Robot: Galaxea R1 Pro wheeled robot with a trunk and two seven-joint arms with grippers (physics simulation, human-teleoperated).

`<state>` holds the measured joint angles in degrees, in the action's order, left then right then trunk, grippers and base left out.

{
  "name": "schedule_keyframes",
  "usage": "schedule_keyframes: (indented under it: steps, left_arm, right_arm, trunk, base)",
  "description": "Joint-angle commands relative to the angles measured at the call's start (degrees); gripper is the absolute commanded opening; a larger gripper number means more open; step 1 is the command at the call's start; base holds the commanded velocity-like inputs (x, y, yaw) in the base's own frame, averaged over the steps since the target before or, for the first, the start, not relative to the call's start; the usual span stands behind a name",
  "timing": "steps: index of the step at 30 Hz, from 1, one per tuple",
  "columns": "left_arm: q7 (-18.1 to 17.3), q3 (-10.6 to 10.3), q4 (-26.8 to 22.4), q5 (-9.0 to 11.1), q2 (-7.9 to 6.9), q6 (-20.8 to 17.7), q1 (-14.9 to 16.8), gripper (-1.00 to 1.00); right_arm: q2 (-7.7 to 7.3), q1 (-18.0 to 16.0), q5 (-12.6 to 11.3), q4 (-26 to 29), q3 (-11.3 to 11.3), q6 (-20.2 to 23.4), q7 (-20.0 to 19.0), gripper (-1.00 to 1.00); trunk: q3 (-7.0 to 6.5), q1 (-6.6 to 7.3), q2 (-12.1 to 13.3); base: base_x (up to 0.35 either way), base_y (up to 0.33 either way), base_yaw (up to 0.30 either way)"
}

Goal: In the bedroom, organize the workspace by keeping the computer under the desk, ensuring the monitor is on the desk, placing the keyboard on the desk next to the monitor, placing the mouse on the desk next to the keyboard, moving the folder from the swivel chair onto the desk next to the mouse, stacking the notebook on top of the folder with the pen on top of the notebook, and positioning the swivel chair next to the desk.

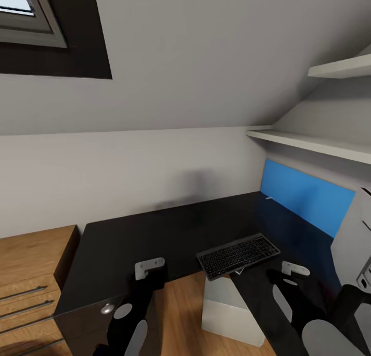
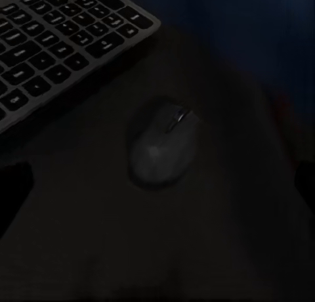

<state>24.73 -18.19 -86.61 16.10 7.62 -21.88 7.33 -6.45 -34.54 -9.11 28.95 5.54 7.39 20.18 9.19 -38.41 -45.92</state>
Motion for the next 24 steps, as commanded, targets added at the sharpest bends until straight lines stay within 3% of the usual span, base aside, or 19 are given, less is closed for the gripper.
schedule_keyframes:
  steps: [1, 16, 24]
  left_arm:
    - [0.5, -0.1, -0.7, 0.6, -0.3, -0.2, 0.1, 1.0]
    - [0.5, -0.1, -1.7, 0.6, -0.59, -0.3, 0.0, 1.0]
    - [0.5, -0.2, -3.0, 0.8, -0.59, -0.3, 0.0, 1.0]
  right_arm:
    - [-0.16, -0.6, -0.4, -0.9, -0.1, -0.2, 0.2, 1.0]
    - [-0.45, -1.7, -0.9, -3.8, 0.0, -1.3, 0.0, 1.0]
    - [-2.84, -3.5, -1.2, -8.1, 0.0, -2.2, 0.0, 1.0]
  trunk:
    - [0.09, -0.01, -0.1]
    - [0.09, -0.01, -0.1]
    - [0.09, -0.01, -0.1]
  base:
    - [0.027, 0.0, 0.0]
    - [0.281, 0.0, 0.0]
    - [0.127, 0.0, 0.0]
